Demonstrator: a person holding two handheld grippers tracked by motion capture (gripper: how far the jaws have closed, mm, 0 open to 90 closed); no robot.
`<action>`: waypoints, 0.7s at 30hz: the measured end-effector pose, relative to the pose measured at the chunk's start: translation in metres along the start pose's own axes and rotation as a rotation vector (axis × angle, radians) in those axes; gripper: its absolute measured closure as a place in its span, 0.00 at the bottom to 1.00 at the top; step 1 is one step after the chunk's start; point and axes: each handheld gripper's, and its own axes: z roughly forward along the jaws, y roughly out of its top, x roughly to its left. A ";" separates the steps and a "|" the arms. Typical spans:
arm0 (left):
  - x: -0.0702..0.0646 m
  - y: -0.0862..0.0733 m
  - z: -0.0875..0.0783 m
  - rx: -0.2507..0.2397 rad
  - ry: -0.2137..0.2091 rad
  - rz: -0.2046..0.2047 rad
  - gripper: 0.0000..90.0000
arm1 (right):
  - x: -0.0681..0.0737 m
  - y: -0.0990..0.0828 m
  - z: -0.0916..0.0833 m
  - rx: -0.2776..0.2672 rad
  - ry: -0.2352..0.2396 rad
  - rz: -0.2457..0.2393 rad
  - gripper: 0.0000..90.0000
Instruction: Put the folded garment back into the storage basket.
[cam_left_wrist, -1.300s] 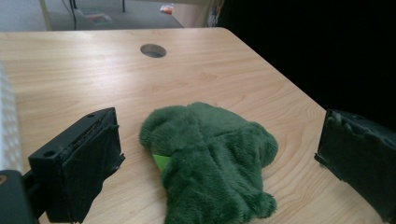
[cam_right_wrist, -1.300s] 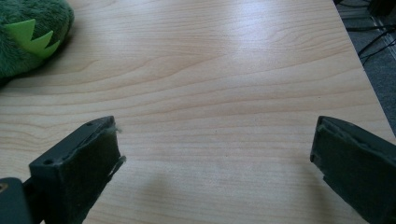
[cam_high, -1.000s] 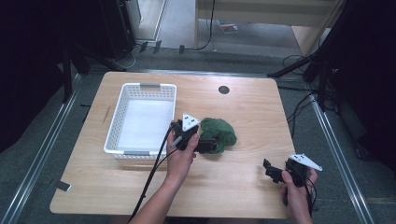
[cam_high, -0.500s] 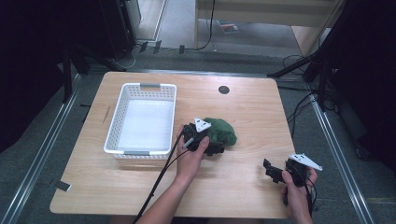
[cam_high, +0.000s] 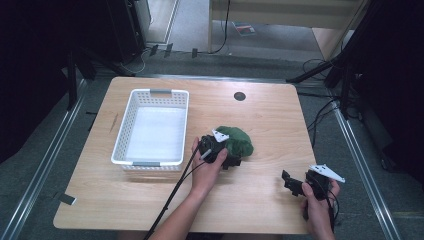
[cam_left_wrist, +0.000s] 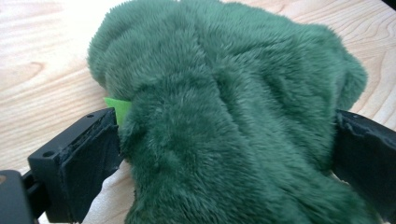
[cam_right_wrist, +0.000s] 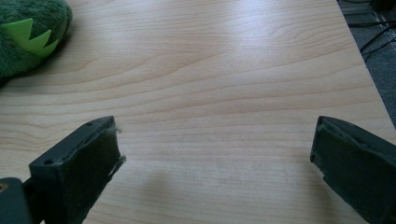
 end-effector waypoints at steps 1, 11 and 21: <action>0.000 0.000 0.000 0.000 0.000 0.000 0.00 | 0.000 0.000 0.000 0.000 0.000 0.000 0.01; 0.000 -0.003 0.008 0.033 -0.015 -0.026 0.00 | 0.000 0.000 0.000 0.004 0.000 0.006 0.01; -0.005 -0.005 0.011 0.063 0.010 0.011 0.06 | 0.000 0.000 0.000 0.007 -0.002 0.004 0.01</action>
